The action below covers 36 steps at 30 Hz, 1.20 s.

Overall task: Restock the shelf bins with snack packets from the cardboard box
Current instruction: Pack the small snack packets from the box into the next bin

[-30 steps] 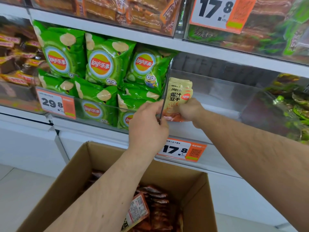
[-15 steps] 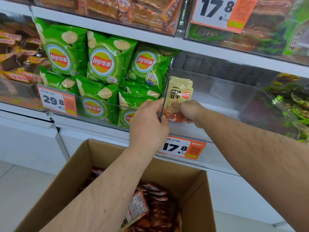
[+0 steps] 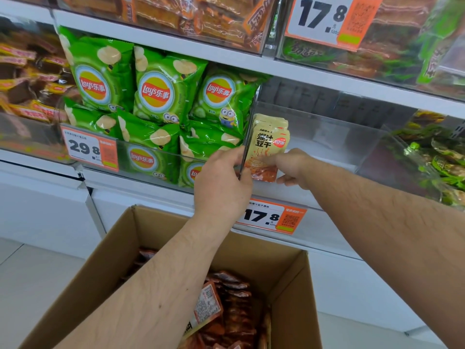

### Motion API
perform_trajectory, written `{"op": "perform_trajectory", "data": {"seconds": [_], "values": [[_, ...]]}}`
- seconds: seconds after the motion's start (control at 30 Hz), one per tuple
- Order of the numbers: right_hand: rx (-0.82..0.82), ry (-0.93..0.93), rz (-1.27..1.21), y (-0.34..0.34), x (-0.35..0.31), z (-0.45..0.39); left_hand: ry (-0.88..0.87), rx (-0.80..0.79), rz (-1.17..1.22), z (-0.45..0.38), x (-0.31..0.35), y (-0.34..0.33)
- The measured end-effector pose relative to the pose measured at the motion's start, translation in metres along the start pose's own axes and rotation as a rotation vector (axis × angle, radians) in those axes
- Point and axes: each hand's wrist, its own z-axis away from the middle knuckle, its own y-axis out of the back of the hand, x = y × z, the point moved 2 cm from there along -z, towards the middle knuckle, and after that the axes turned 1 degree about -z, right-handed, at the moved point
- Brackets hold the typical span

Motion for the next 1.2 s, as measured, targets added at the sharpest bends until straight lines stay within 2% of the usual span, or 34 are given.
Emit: {"op": "perform_trajectory", "data": {"seconds": [0.1,0.17,0.23,0.27,0.33,0.43,0.57,0.63,0.7,0.8,0.87,0.93,1.03,1.2], "values": [[0.174,0.087,0.262,0.013,-0.013,0.031,0.064,-0.018,0.12,0.009,0.001,0.006],[0.419,0.331,0.411,0.015,-0.02,0.063,0.133,0.029,0.165,0.022,-0.003,0.015],[0.611,0.658,0.339,0.002,-0.021,0.112,0.163,0.07,0.164,0.037,-0.014,0.026],[0.637,0.796,0.28,-0.011,-0.017,0.138,0.188,0.071,0.152,0.046,-0.023,0.031],[0.539,0.906,0.219,-0.045,0.001,0.176,0.262,0.027,0.091,0.066,-0.047,0.036],[0.295,0.74,0.301,-0.098,0.039,0.188,0.394,-0.067,-0.007,0.097,-0.085,0.038],[-0.12,0.17,0.489,-0.166,0.114,0.136,0.532,-0.204,-0.052,0.123,-0.121,0.035],[-0.311,-0.026,0.49,-0.198,0.153,0.121,0.574,-0.279,-0.054,0.132,-0.135,0.033],[-0.407,-0.141,0.409,-0.223,0.18,0.122,0.659,-0.322,-0.043,0.142,-0.152,0.032],[-0.287,-0.156,0.159,-0.252,0.194,0.128,0.809,-0.3,-0.038,0.157,-0.179,0.037],[-0.2,-0.065,0.075,-0.274,0.188,0.13,0.912,-0.219,-0.035,0.163,-0.192,0.045],[-0.202,0.011,0.118,-0.295,0.182,0.132,1.014,-0.15,-0.028,0.168,-0.202,0.053],[-0.253,-0.006,0.252,-0.311,0.181,0.133,1.168,-0.125,0.034,0.176,-0.213,0.063],[-0.211,0.008,0.268,-0.32,0.186,0.138,1.404,-0.207,0.164,0.195,-0.214,0.066]]}}
